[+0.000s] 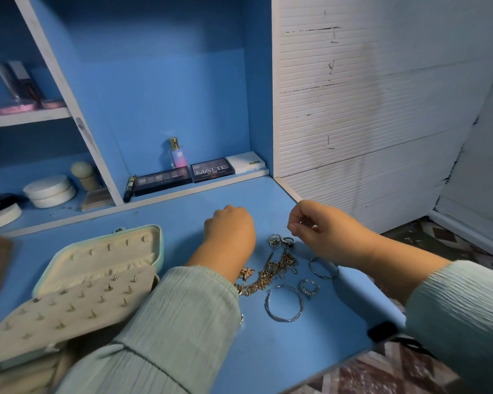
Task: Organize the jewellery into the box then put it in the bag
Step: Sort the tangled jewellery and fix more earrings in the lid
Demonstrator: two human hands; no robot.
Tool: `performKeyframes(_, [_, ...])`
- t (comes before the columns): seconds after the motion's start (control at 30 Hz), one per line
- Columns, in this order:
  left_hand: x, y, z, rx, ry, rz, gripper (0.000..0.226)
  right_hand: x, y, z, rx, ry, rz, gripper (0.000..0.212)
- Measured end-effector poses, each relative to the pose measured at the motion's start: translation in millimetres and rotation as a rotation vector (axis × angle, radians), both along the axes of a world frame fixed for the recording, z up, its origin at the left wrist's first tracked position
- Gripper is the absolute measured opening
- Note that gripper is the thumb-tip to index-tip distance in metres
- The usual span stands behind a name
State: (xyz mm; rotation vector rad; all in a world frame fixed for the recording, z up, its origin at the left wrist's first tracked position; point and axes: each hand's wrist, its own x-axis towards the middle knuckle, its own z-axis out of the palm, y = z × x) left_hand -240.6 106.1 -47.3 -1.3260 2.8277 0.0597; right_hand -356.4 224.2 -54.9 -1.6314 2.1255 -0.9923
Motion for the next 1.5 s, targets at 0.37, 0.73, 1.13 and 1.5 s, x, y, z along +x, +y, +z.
performKeyframes(0.37, [35.2, 24.2, 22.5, 0.072, 0.001, -0.006, 0.028, 46.6, 9.4, 18.3, 0.005, 0.049, 0.017, 0.009])
performKeyframes(0.73, [129.4, 25.7, 68.6, 0.057, -0.041, -0.007, 0.03, 131.1, 3.0, 26.3, 0.07, 0.098, 0.132, 0.009])
performKeyframes(1.13, [206.0, -29.7, 85.2, 0.23, -0.101, -0.1, 0.014, 178.1, -16.2, 1.3, 0.024, 0.117, 0.146, 0.007])
performKeyframes(1.5, [202.0, -65.3, 76.8, 0.636, 0.066, -0.142, 0.021, 179.0, -21.6, -14.3, -0.144, 0.01, 0.156, 0.023])
